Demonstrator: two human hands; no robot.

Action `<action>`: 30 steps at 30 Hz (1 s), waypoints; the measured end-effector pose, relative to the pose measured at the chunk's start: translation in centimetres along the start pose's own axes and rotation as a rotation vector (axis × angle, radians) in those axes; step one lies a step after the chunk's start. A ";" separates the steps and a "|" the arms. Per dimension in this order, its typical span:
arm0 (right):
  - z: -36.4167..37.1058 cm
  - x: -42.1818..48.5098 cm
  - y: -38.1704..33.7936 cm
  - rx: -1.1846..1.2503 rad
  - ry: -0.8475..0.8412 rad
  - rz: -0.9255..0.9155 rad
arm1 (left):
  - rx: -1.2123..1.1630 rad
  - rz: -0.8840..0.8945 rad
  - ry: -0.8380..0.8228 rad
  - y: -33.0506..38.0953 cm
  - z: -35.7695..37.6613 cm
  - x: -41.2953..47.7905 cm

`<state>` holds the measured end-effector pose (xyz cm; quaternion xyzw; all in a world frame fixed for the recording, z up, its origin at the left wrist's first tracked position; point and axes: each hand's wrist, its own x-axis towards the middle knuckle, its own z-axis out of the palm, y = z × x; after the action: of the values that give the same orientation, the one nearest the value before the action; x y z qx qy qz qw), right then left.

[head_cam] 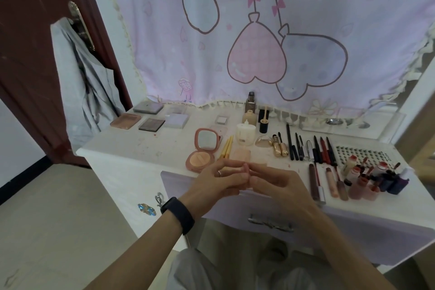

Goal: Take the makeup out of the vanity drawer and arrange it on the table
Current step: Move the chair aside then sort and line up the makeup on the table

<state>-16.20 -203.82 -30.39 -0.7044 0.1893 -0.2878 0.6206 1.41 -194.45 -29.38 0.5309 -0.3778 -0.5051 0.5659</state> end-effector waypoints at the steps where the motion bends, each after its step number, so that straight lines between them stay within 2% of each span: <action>1: 0.0 0.0 0.0 0.004 0.002 -0.006 | 0.026 0.018 0.016 0.1 0.1 0.0; 6: 0.1 0.4 0.7 -0.052 0.087 -0.022 | 0.312 0.126 0.157 0.3 0.5 0.5; 10: 0.7 0.6 0.9 -0.155 0.168 -0.079 | 0.284 0.156 0.173 0.5 0.5 0.4; 14: 1.6 0.4 0.6 -0.378 0.198 -0.163 | 0.304 0.192 0.214 0.1 0.6 0.5; 17: 1.6 0.4 0.7 -0.408 0.222 -0.161 | 0.282 0.221 0.248 0.0 0.6 0.3; 21: 1.2 0.8 1.1 -0.317 0.255 -0.079 | 0.091 0.193 0.183 0.2 0.2 0.1; 25: 1.3 1.3 0.4 -0.089 0.297 0.025 | -0.217 0.013 0.118 0.9 -0.2 -0.1; 30: 1.2 1.7 -0.1 -0.053 0.374 0.074 | -0.404 -0.092 0.041 0.5 -1.2 -0.3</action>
<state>-14.09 -203.94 -30.12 -0.6473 0.3348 -0.3856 0.5659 2.63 -193.93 -29.06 0.4335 -0.2325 -0.5849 0.6449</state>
